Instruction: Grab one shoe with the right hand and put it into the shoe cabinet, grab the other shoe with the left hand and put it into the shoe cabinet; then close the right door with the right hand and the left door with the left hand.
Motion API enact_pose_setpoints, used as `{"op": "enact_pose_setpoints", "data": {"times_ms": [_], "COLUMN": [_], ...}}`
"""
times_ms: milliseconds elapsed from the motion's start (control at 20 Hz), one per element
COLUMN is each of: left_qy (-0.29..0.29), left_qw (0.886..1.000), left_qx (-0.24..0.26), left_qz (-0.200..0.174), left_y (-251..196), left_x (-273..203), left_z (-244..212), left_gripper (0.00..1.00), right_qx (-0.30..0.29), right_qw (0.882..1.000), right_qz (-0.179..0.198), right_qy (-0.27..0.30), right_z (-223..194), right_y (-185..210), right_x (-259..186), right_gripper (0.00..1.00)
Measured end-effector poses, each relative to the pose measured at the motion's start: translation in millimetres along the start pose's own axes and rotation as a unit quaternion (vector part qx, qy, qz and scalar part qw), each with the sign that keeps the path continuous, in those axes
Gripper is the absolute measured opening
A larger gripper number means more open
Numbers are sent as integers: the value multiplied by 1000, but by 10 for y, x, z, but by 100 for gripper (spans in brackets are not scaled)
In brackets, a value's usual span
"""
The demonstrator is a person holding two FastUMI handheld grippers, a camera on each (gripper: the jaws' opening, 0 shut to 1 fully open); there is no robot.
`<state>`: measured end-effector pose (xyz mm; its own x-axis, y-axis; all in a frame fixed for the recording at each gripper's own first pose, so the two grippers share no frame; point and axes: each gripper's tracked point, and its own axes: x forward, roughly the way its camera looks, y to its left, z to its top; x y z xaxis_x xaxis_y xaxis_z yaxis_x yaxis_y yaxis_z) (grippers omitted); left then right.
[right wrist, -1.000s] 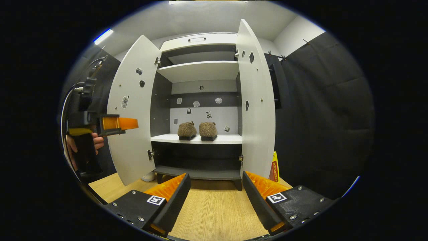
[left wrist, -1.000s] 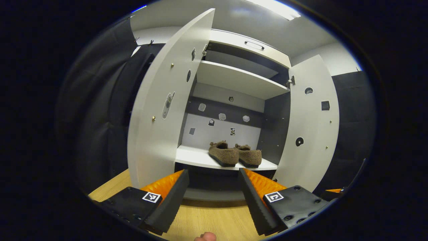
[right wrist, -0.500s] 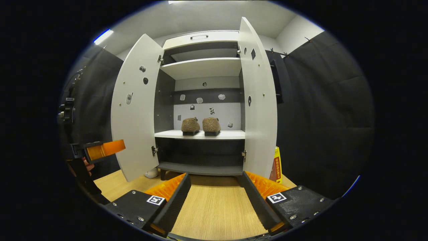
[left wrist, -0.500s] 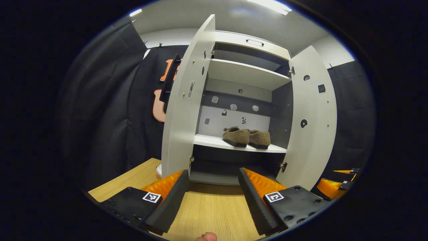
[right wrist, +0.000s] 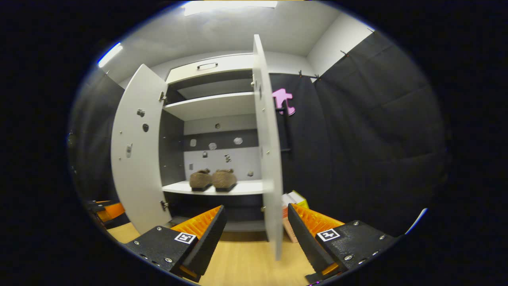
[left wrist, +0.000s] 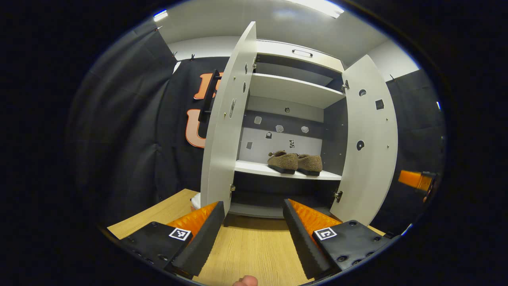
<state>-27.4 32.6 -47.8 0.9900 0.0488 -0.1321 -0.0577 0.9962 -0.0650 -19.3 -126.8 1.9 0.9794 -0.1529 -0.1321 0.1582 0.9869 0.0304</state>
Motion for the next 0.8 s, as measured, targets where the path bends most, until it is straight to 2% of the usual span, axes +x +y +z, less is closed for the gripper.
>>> {"op": "enact_pose_setpoints", "data": {"times_ms": [100,200,350,650,700,750,800], "left_qy": [-1,1,2,3,5,5,3], "left_qw": [1000,1000,1000,1000,1000,1000,1000], "left_qx": [-2,-7,-2,4,5,6,8], "left_qz": [1,-4,-2,-6,-4,-1,3], "left_y": [-4,-37,-10,-2,9,29,60], "left_x": [-37,-45,-36,-7,-6,-7,-5], "left_z": [-2,-28,-43,-30,-28,-33,-23], "left_gripper": [97,97,97,97,97,97,97], "right_qx": [-2,-2,-26,-35,-34,-34,-38], "right_qw": [1000,1000,998,997,997,997,997], "right_qz": [-22,-27,-55,-53,-50,-49,-53], "right_qy": [15,-2,-27,-38,-38,-40,-44], "right_z": [176,496,864,1225,1253,1272,1286], "right_y": [-344,-543,-870,-900,-864,-840,-849], "right_x": [123,272,601,1132,1172,1205,1227], "right_gripper": [95,95,95,95,100,95,95]}}
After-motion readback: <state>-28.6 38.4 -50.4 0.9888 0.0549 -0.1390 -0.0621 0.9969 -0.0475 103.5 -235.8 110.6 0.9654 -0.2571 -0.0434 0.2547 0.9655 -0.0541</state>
